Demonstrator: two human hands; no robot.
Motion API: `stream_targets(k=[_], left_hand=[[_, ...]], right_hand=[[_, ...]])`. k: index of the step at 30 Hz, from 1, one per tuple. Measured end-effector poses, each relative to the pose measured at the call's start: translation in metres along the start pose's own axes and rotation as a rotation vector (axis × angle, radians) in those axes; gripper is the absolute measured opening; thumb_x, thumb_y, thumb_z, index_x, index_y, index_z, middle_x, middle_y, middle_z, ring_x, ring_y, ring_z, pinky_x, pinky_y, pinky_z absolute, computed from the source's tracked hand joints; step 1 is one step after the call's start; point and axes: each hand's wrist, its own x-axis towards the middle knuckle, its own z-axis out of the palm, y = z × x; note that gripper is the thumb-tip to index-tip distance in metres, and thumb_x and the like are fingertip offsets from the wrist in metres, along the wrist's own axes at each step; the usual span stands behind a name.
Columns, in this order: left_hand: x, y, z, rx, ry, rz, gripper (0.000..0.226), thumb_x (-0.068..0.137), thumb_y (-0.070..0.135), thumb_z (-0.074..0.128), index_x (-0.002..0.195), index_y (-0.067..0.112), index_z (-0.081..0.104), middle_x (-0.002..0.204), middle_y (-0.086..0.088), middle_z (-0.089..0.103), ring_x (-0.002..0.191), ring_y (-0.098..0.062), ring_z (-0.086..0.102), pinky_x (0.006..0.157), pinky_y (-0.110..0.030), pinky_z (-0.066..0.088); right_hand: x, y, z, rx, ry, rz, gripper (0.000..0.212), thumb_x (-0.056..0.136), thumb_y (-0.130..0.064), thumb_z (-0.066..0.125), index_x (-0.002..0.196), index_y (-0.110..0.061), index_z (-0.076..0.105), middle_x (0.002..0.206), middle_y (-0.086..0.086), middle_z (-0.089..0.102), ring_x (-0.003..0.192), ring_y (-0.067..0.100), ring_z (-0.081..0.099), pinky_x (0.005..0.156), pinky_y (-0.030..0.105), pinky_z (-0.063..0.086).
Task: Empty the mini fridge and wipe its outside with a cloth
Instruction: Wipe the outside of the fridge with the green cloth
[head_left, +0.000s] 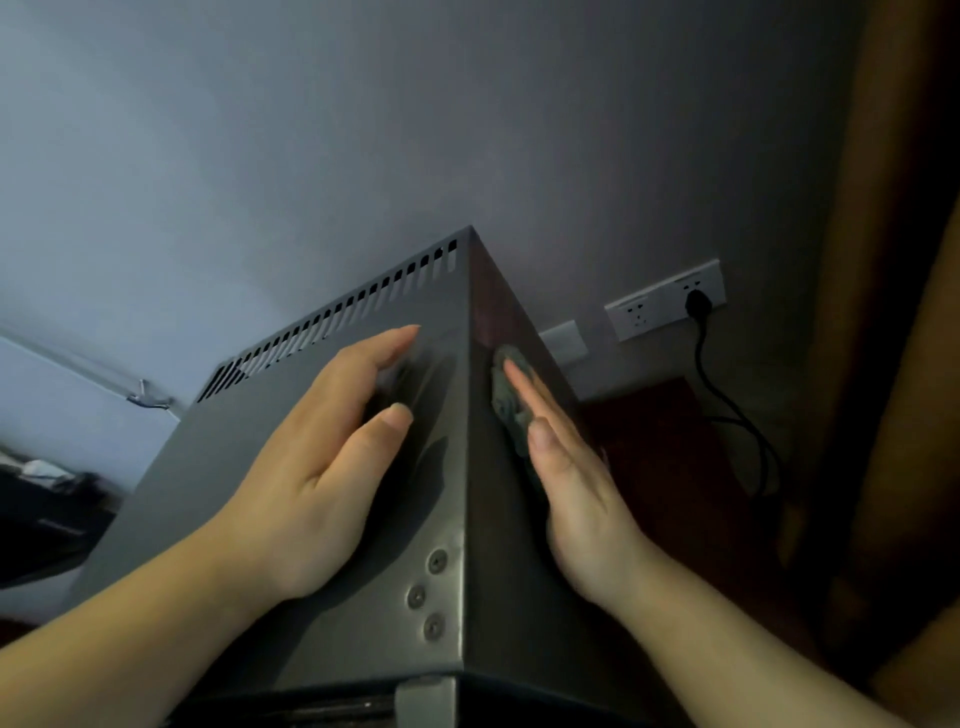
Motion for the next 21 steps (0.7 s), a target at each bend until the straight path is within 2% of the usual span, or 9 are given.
stream_targets(k=[3, 5, 8, 12, 15, 18, 21], left_hand=[[-0.005, 0.003, 0.003, 0.034, 0.019, 0.009, 0.058, 0.091, 0.051, 0.038, 0.148, 0.037, 0.04, 0.143, 0.027, 0.046, 0.138, 0.001, 0.039, 0.108, -0.018, 0.032], [0.0, 0.002, 0.002, 0.07, 0.024, -0.017, 0.057, 0.093, 0.05, 0.039, 0.148, 0.034, 0.039, 0.143, 0.026, 0.046, 0.138, -0.001, 0.04, 0.107, -0.012, 0.029], [-0.002, 0.005, 0.003, 0.109, -0.01, 0.003, 0.058, 0.094, 0.05, 0.04, 0.149, 0.032, 0.038, 0.145, 0.027, 0.042, 0.139, 0.002, 0.037, 0.106, -0.006, 0.026], [0.009, 0.008, 0.001, 0.133, -0.041, -0.061, 0.058, 0.093, 0.055, 0.038, 0.149, 0.038, 0.035, 0.146, 0.033, 0.035, 0.14, 0.007, 0.032, 0.106, -0.003, 0.022], [0.021, 0.008, 0.002, 0.174, -0.07, -0.053, 0.059, 0.094, 0.057, 0.036, 0.15, 0.038, 0.032, 0.149, 0.031, 0.034, 0.141, 0.008, 0.03, 0.108, -0.005, 0.021], [0.041, 0.002, -0.001, 0.232, -0.084, -0.032, 0.062, 0.095, 0.057, 0.032, 0.153, 0.033, 0.032, 0.155, 0.024, 0.031, 0.144, 0.01, 0.022, 0.113, -0.007, 0.016], [0.062, -0.009, -0.001, 0.245, -0.096, -0.039, 0.066, 0.095, 0.06, 0.029, 0.154, 0.03, 0.032, 0.158, 0.018, 0.029, 0.146, 0.007, 0.019, 0.12, -0.019, 0.017]], right_hand=[[0.019, -0.012, -0.003, 0.022, -0.007, 0.068, 0.056, 0.096, -0.057, 0.024, 0.15, -0.045, 0.033, 0.16, -0.029, 0.025, 0.146, -0.014, 0.013, 0.127, 0.033, 0.011], [0.017, -0.019, 0.0, 0.018, -0.046, -0.021, 0.057, 0.097, -0.058, 0.025, 0.152, -0.044, 0.029, 0.161, -0.029, 0.021, 0.148, -0.012, 0.009, 0.126, 0.032, 0.009], [-0.005, -0.006, 0.002, -0.019, -0.083, -0.077, 0.053, 0.098, -0.055, 0.025, 0.15, -0.049, 0.025, 0.161, -0.033, 0.016, 0.151, -0.006, 0.006, 0.125, 0.037, 0.01], [0.019, -0.013, -0.005, 0.044, -0.064, 0.059, 0.046, 0.095, -0.062, 0.025, 0.141, -0.058, 0.028, 0.16, -0.035, 0.018, 0.148, -0.013, 0.008, 0.127, 0.038, 0.01], [0.029, -0.03, -0.002, 0.068, -0.104, 0.051, 0.051, 0.092, -0.065, 0.024, 0.143, -0.058, 0.025, 0.161, -0.033, 0.014, 0.146, -0.016, 0.005, 0.127, 0.033, 0.008], [0.015, -0.028, 0.001, 0.098, -0.116, 0.017, 0.052, 0.091, -0.065, 0.022, 0.142, -0.059, 0.024, 0.159, -0.039, 0.014, 0.146, -0.015, 0.005, 0.126, 0.034, 0.008], [0.031, -0.029, 0.0, 0.123, -0.089, 0.025, 0.051, 0.095, -0.061, 0.024, 0.145, -0.052, 0.028, 0.155, -0.041, 0.019, 0.145, -0.017, 0.009, 0.126, 0.029, 0.009]])
